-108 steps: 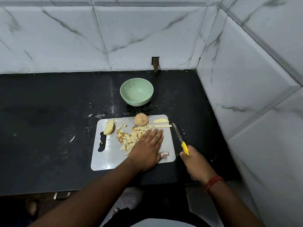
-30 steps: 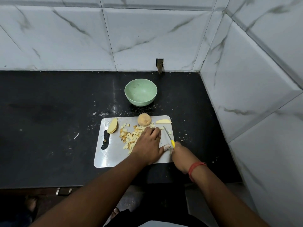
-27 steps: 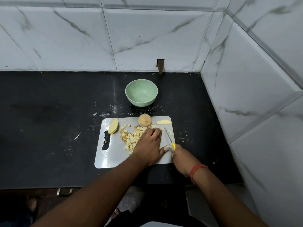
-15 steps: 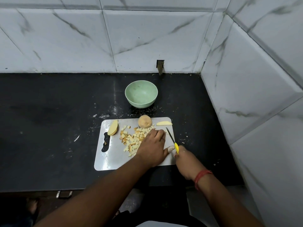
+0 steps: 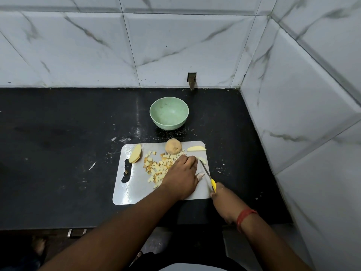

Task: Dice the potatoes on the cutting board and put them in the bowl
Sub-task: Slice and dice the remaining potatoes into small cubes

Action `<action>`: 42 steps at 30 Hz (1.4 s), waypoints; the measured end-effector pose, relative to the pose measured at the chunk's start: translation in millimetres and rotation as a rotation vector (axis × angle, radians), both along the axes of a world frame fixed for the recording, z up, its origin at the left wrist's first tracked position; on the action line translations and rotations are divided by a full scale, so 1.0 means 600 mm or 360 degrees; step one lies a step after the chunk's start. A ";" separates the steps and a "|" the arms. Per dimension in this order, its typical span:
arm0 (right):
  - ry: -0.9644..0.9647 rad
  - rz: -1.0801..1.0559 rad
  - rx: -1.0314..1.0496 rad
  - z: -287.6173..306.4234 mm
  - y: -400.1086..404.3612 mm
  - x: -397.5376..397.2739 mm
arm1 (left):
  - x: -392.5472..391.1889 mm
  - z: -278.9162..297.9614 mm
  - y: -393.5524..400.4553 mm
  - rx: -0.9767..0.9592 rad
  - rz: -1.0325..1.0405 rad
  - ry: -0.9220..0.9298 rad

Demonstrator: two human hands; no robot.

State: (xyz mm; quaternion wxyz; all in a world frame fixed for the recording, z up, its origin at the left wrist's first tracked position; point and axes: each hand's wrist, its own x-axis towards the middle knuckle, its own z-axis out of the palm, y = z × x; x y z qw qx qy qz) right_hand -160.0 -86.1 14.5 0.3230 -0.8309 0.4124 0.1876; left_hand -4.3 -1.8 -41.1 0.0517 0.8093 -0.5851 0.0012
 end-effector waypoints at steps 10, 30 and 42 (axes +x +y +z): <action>-0.0179 -0.0066 0.0021 0.012 -0.004 0.019 | 0.008 -0.008 0.021 -0.0131 0.0024 -0.0016; -0.0060 0.0054 -0.0020 0.005 -0.001 0.036 | 0.021 -0.034 0.034 -0.0192 -0.0034 0.0084; -0.0006 0.0074 0.0015 -0.003 0.004 0.008 | 0.016 -0.035 0.033 -0.0156 0.0020 0.0078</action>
